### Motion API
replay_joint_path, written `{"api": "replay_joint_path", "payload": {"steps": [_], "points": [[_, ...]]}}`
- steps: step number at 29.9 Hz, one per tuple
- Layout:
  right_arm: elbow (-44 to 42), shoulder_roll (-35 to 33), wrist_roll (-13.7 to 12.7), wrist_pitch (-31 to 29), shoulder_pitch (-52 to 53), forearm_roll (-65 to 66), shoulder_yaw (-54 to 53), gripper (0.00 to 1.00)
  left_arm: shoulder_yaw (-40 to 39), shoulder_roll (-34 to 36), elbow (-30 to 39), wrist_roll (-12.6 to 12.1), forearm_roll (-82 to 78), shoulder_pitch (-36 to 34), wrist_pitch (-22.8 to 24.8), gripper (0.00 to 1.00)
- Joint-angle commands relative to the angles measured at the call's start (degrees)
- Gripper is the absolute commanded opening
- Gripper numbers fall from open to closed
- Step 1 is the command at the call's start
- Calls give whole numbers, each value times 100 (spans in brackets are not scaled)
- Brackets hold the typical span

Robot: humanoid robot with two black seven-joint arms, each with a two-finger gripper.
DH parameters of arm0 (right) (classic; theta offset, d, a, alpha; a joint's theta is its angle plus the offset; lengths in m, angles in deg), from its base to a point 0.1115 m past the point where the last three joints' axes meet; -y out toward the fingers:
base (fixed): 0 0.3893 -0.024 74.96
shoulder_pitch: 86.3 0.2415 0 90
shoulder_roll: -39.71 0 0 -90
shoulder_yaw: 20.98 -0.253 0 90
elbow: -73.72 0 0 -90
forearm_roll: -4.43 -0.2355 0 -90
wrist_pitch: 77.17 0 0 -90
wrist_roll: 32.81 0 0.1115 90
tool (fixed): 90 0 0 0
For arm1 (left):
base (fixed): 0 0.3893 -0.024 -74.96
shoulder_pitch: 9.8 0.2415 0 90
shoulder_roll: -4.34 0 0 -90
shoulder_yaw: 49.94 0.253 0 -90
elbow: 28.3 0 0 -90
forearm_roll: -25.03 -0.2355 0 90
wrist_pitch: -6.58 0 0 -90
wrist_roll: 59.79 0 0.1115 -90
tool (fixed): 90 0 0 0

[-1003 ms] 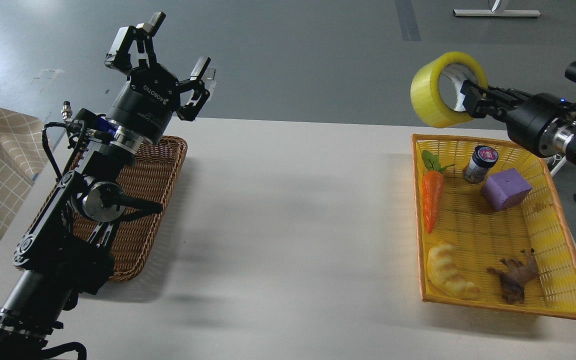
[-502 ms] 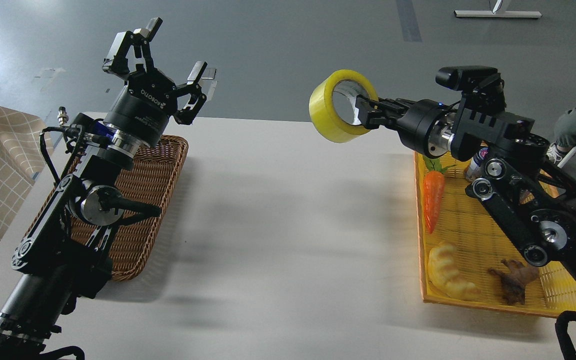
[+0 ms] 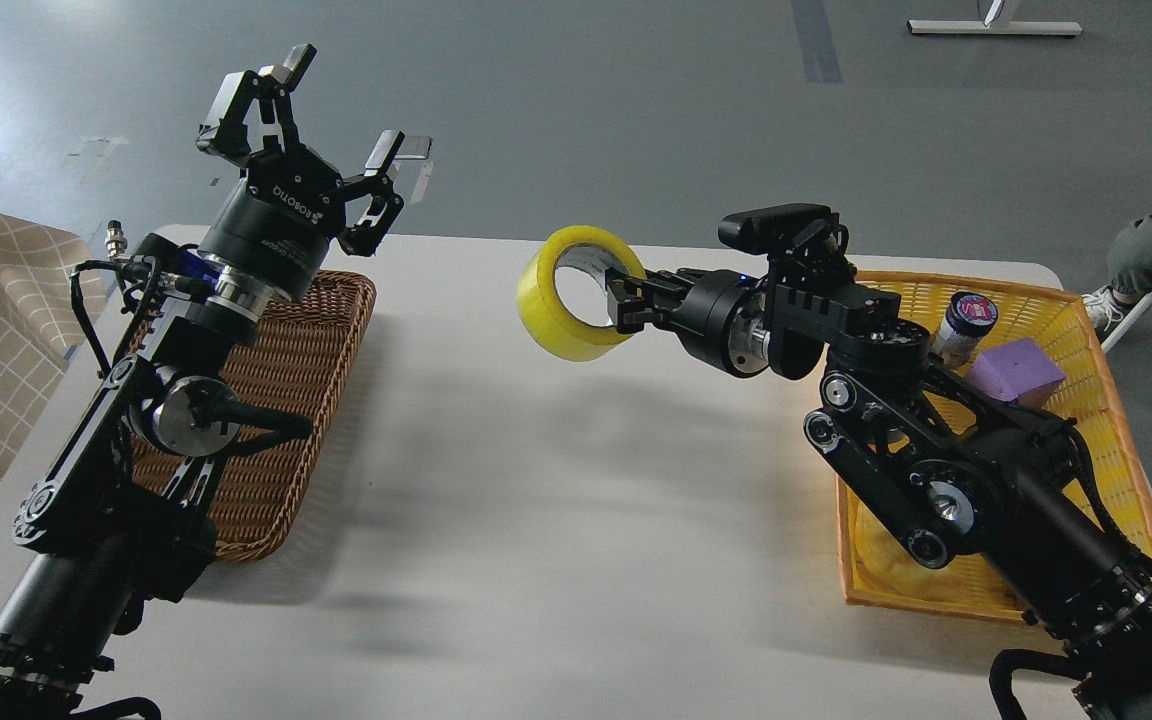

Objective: Place and transfer tape with both arms
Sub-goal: 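Lift the tape roll out of the tray with the right gripper, then carry the tape roll to the table center and lower it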

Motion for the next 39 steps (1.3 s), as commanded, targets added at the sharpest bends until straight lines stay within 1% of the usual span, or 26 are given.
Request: {"api": "replay_joint_path", "payload": {"steps": [1, 10, 18, 25, 39], "points": [[-105, 24, 1, 0, -135, 23, 145, 8, -15, 34, 1, 0, 1, 20, 0, 98], [-193, 24, 10, 0, -434, 23, 286, 8, -50, 25, 1, 0, 1, 29, -9, 98], [-377, 24, 10, 0, -444, 23, 356, 8, -50, 34, 1, 9, 10, 29, 0, 98], [-483, 24, 10, 0, -444, 23, 690, 8, -164, 43, 1, 0, 19, 20, 0, 98], [-676, 24, 10, 0, -487, 23, 778, 8, -173, 148, -35, 0, 63, 11, 8, 98]]}}
